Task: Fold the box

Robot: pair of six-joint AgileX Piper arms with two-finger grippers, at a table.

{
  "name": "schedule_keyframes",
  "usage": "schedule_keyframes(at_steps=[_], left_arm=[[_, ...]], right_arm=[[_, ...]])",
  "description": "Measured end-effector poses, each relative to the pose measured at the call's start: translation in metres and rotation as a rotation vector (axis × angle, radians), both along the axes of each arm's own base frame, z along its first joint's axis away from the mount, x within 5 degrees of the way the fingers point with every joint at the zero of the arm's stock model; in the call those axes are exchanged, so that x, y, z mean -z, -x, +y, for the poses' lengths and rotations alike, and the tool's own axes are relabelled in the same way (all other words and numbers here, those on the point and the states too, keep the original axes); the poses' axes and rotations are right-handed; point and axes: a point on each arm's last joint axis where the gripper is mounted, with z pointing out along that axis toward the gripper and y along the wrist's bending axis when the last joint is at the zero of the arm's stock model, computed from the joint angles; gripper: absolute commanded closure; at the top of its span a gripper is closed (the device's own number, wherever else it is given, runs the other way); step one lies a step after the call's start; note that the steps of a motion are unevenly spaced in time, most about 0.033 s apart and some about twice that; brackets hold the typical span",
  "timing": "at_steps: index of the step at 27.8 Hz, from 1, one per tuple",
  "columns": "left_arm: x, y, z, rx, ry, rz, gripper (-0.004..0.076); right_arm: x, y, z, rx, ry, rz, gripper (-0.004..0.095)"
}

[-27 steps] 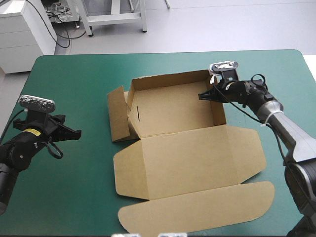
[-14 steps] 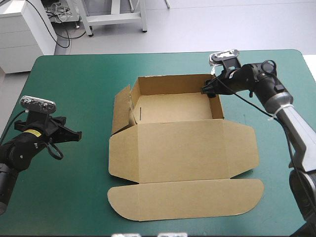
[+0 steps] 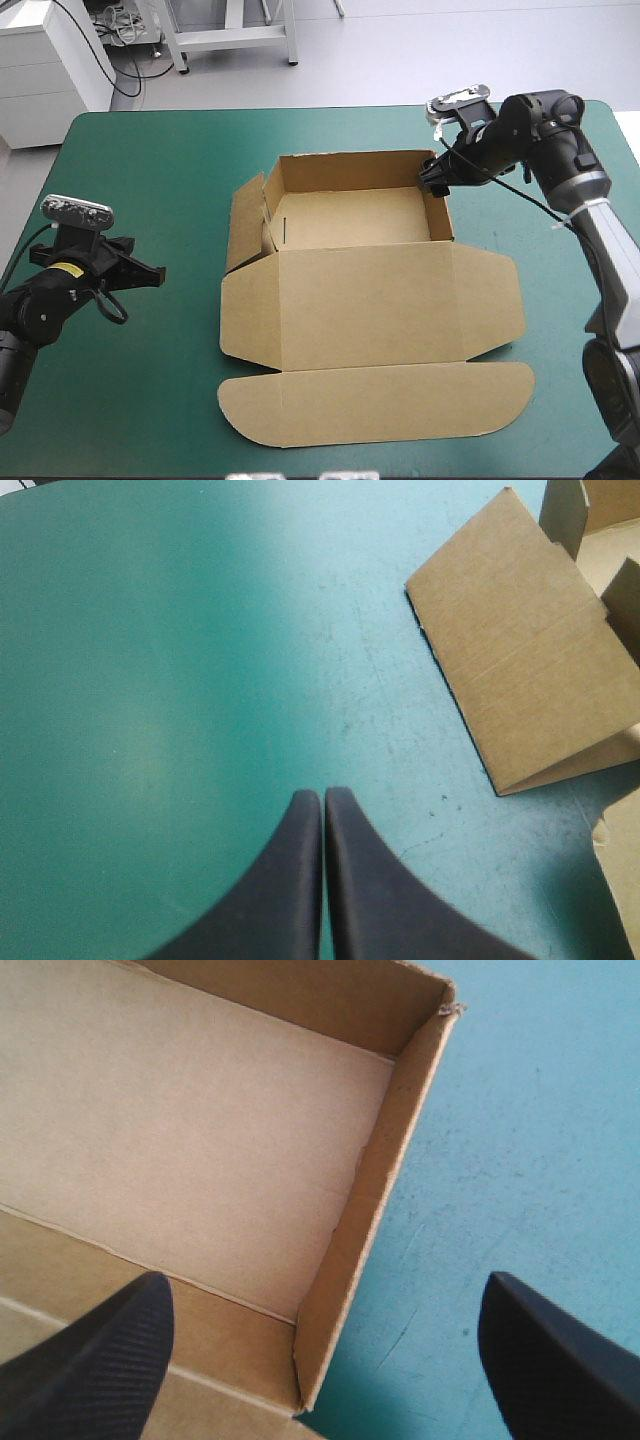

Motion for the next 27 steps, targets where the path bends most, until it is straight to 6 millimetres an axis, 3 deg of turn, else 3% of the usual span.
schedule_keyframes(at_steps=[6,10,17,27], left_arm=[[0.0,0.0,0.0,0.0,0.0,0.001,0.0732],[0.0,0.0,0.0,0.0,0.0,0.001,0.0732],[0.0,0.0,0.0,0.005,-0.007,0.005,0.0732],[0.001,0.001,0.0,0.011,-0.011,0.018,0.0732]], right_arm=[[0.063,-0.041,0.009,0.028,0.013,0.121,0.0143],[0.086,-0.056,0.012,0.051,0.004,0.127,0.0162],[0.105,-0.065,0.014,0.058,0.009,0.156,0.0258],[0.108,-0.066,0.014,0.063,0.003,0.163,0.0402]])
